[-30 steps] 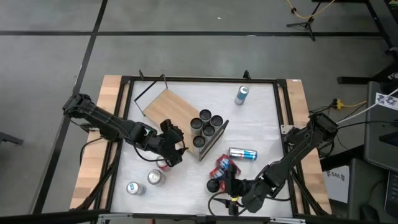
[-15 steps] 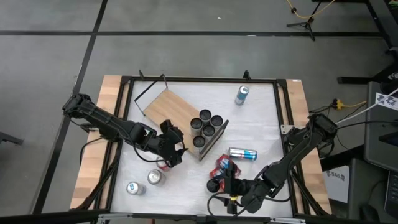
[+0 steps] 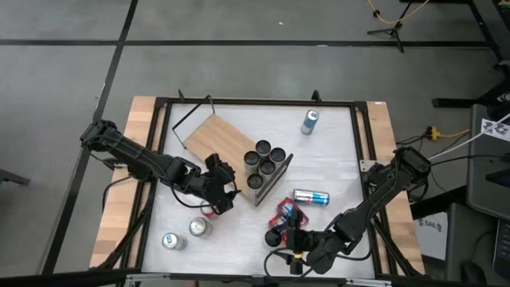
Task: Place canned beverage on shelf
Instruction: Put the white-yellow soda can on the shelf aligned with the other white-yellow soda cans
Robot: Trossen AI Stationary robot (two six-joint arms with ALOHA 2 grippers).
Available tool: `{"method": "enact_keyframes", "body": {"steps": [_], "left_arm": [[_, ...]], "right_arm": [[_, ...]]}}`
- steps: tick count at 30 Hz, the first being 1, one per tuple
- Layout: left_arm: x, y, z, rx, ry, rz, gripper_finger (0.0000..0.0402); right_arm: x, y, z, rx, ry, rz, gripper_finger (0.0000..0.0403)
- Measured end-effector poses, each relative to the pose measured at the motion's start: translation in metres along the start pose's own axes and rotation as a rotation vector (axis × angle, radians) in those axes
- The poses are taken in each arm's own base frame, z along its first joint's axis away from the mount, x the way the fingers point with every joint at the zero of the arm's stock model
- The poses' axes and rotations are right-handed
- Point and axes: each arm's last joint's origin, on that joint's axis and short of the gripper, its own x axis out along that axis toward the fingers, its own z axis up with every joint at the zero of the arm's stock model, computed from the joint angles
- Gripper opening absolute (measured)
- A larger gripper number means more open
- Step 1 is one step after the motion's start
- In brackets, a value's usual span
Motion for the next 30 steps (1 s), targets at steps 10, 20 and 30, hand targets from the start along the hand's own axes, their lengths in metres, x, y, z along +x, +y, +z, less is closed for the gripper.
{"method": "enact_keyframes", "body": {"steps": [10,20,30], "left_arm": [[0.0,0.0,0.0,0.0,0.0,0.0,0.0312],[0.0001,0.0001,0.0,0.0,0.0,0.0,0.0312],[0.0001,0.0001,0.0,0.0,0.0,0.0,0.0312]], "right_arm": [[0.0011,0.0003,-0.0011,-0.003,0.003,-0.002,0.0324],[0.0011,-0.0001,-0.0018,-0.009,0.009,-0.006,0.0324],[0.0011,-0.001,-0.0033,-0.02,0.022,-0.013,0.0324]]}}
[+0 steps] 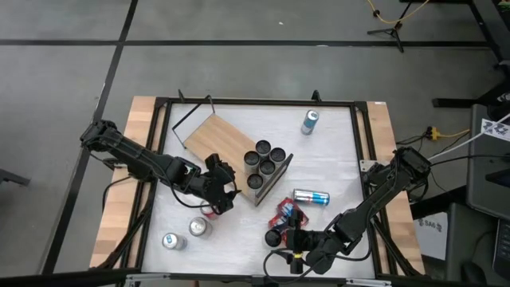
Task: Place canned beverage on shelf
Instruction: Put the white-yellow soda can on the shelf aligned with the other white-yellow soda cans
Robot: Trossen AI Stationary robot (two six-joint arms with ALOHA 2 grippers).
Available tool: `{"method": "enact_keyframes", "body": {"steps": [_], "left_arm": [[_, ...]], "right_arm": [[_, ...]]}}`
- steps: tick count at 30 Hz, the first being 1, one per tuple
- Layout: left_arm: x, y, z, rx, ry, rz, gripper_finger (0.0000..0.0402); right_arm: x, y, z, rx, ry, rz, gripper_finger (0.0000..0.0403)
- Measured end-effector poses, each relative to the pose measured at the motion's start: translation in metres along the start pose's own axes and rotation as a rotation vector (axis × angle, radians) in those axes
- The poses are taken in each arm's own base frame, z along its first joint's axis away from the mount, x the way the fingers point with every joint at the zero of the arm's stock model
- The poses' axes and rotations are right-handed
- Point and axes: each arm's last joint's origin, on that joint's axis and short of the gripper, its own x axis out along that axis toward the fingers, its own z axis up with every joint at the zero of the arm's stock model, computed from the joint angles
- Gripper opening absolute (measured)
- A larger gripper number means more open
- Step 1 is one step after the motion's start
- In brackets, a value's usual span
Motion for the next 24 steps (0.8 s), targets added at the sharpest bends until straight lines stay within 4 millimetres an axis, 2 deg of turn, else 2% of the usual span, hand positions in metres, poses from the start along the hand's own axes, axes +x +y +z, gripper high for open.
{"method": "enact_keyframes", "body": {"steps": [10,20,24], "left_arm": [[0.0,0.0,0.0,0.0,0.0,0.0,0.0312],[0.0,0.0,0.0,-0.001,-0.002,-0.001,0.0312],[0.0,0.0,0.0,-0.003,-0.004,-0.004,0.0312]], "right_arm": [[0.001,0.0,-0.001,0.0,0.001,-0.001,0.0324],[0.025,0.008,-0.022,-0.032,0.036,-0.034,0.0324],[0.027,0.008,-0.024,-0.033,0.037,-0.043,0.0324]]}}
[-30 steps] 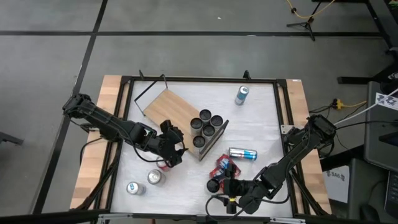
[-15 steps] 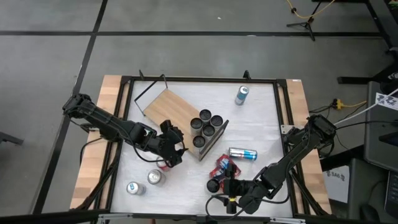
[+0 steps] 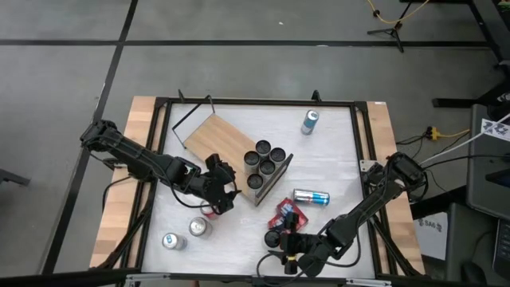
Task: Place canned beverage on shelf
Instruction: Put the white-yellow soda can on the shelf aligned with the other white-yellow soda cans
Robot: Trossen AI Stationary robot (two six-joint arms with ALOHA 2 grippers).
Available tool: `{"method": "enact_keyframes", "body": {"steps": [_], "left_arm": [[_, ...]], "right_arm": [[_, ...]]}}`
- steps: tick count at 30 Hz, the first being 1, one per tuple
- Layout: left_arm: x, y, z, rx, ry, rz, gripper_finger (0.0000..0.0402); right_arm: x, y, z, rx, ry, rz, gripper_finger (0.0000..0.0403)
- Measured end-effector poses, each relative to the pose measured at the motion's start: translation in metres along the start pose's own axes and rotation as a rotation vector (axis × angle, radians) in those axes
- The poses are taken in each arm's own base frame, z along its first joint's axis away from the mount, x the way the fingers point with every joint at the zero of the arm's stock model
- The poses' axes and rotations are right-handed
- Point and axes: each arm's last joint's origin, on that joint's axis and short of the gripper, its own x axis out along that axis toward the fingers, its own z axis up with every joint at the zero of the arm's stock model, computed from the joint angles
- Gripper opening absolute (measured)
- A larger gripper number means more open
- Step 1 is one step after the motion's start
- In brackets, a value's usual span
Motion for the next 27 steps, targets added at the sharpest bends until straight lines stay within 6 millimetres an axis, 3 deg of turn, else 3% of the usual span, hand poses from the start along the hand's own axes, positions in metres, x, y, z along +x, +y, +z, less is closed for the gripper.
{"method": "enact_keyframes", "body": {"steps": [7,16,27], "left_arm": [[-0.002,-0.005,0.003,-0.014,-0.039,-0.038,0.0312],[-0.012,-0.022,-0.003,0.053,-0.059,-0.125,0.0312],[-0.023,-0.035,-0.013,0.094,-0.053,-0.178,0.0312]], "right_arm": [[0.0,0.0,0.001,0.003,-0.011,-0.014,0.0316],[0.0,0.0,0.001,-0.001,-0.012,-0.01,0.0241],[-0.002,-0.001,0.003,0.002,-0.001,0.017,0.0258]]}}
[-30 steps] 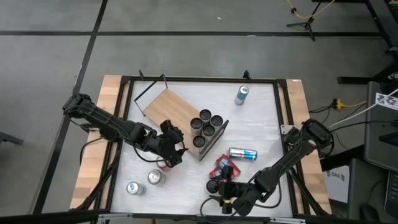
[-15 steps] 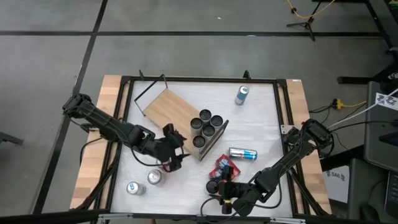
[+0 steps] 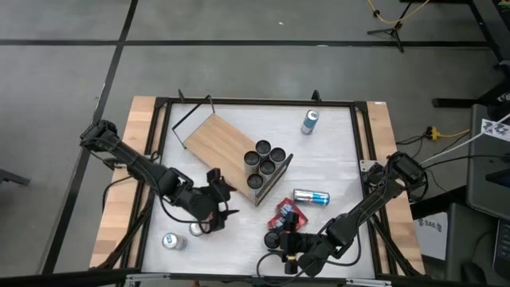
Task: Place canned beverage on shelf
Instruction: Put the white-yellow soda can on the shelf aligned with the other white-yellow soda cans
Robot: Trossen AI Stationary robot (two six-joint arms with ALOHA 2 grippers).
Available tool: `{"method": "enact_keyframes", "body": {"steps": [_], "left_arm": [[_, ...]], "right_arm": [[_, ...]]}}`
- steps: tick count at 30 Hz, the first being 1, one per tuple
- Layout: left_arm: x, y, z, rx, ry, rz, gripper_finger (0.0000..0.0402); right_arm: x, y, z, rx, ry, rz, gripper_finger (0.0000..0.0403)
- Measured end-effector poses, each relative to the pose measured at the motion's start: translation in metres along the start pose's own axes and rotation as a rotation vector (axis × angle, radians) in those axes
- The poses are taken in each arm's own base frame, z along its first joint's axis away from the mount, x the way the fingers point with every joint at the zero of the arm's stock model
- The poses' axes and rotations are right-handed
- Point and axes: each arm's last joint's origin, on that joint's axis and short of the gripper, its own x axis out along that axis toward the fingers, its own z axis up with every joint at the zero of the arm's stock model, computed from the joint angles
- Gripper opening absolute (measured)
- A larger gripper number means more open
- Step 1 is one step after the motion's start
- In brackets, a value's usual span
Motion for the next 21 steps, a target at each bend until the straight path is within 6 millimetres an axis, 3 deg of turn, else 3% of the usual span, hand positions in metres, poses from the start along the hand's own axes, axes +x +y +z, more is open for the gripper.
{"method": "enact_keyframes", "body": {"steps": [10,21], "left_arm": [[-0.006,-0.01,-0.005,0.022,0.001,-0.036,0.0312],[-0.006,-0.011,-0.006,0.025,0.002,-0.043,0.0312]], "right_arm": [[-0.001,-0.012,0.014,0.027,-0.005,0.027,0.0248],[0.011,-0.027,0.033,0.046,-0.031,0.138,0.0248]]}}
